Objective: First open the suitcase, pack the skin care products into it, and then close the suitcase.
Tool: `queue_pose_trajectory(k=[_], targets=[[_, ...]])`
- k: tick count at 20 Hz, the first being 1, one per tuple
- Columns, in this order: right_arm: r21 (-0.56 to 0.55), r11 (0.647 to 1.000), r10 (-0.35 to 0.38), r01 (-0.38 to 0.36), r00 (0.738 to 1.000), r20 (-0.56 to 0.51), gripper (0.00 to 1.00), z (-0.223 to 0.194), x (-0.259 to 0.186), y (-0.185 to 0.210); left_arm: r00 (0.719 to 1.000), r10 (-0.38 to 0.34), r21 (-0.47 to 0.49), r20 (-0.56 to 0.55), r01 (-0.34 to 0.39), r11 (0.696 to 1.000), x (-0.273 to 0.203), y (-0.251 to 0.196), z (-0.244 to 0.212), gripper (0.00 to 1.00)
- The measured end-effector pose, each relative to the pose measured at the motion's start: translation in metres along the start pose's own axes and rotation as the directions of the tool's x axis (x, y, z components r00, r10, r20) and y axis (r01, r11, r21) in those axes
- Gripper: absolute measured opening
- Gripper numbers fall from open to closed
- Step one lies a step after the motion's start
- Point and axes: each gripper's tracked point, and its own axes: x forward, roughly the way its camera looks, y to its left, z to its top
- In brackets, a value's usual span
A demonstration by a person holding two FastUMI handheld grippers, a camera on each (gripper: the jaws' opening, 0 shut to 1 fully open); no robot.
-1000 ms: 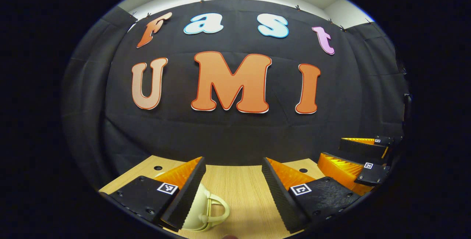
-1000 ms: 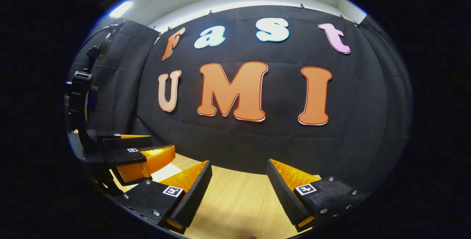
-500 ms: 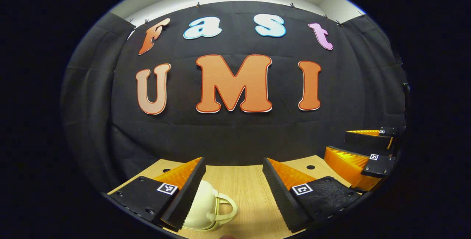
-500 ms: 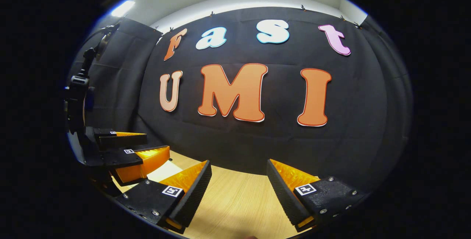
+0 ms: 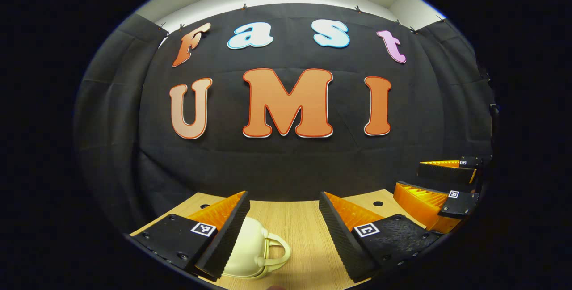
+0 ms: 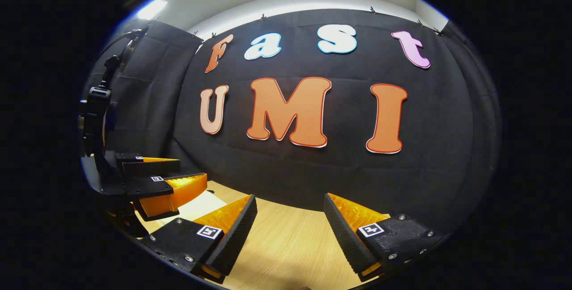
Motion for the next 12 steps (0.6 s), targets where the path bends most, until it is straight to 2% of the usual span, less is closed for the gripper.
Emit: queue_pose_trajectory(k=[12], targets=[[-0.004,1.0,-0.009,0.009,1.0,-0.009,0.95,-0.0085,-0.0038,-0.0068,1.0,0.008,0.007,-0.007,-0.008,1.0,0.0003,-0.0054,-0.003,0.96]])
